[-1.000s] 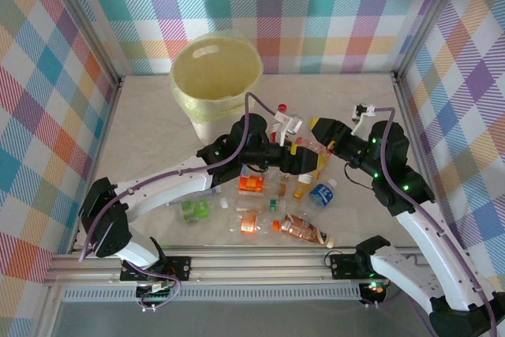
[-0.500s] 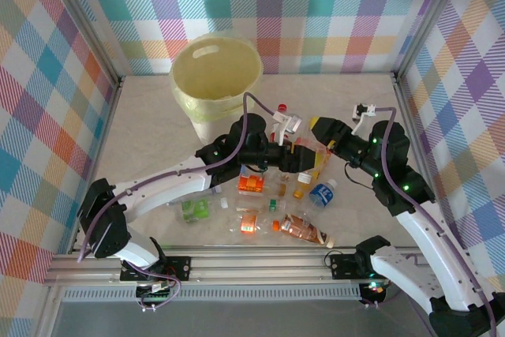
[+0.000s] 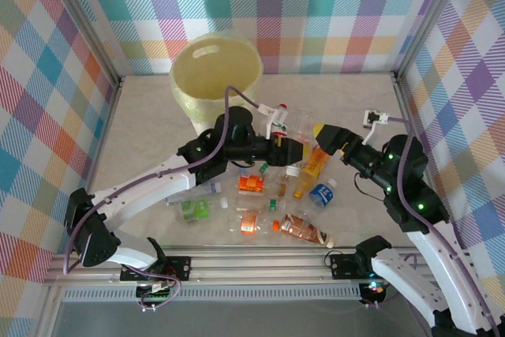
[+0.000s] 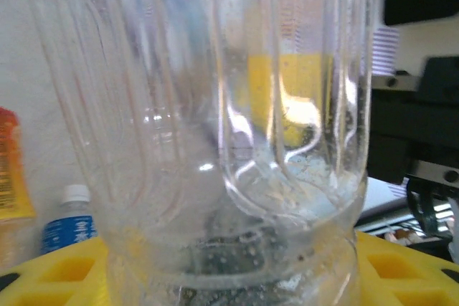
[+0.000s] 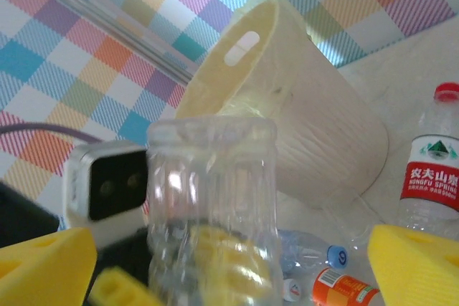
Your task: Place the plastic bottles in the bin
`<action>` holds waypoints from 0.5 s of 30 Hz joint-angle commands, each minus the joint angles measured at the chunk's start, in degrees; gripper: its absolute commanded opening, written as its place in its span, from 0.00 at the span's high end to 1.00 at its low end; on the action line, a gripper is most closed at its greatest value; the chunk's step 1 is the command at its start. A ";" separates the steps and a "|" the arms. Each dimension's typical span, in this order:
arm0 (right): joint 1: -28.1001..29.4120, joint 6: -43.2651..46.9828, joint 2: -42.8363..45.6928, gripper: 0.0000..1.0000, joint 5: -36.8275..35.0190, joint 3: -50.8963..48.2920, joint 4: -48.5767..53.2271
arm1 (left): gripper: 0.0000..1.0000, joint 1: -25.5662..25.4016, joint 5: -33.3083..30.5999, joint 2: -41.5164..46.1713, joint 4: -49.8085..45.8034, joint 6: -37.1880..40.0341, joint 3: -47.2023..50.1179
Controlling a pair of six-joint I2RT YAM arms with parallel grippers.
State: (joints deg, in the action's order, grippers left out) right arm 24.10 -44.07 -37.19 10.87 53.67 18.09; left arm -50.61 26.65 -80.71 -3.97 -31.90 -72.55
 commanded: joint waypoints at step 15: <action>0.25 17.72 6.45 0.00 6.89 0.14 10.48 | 0.45 14.86 -11.75 1.70 -35.85 21.82 -23.95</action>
State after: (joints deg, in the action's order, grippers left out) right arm 24.10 -29.04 -30.70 15.29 53.67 28.18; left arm -37.45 18.50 -77.84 -32.95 -15.99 -92.44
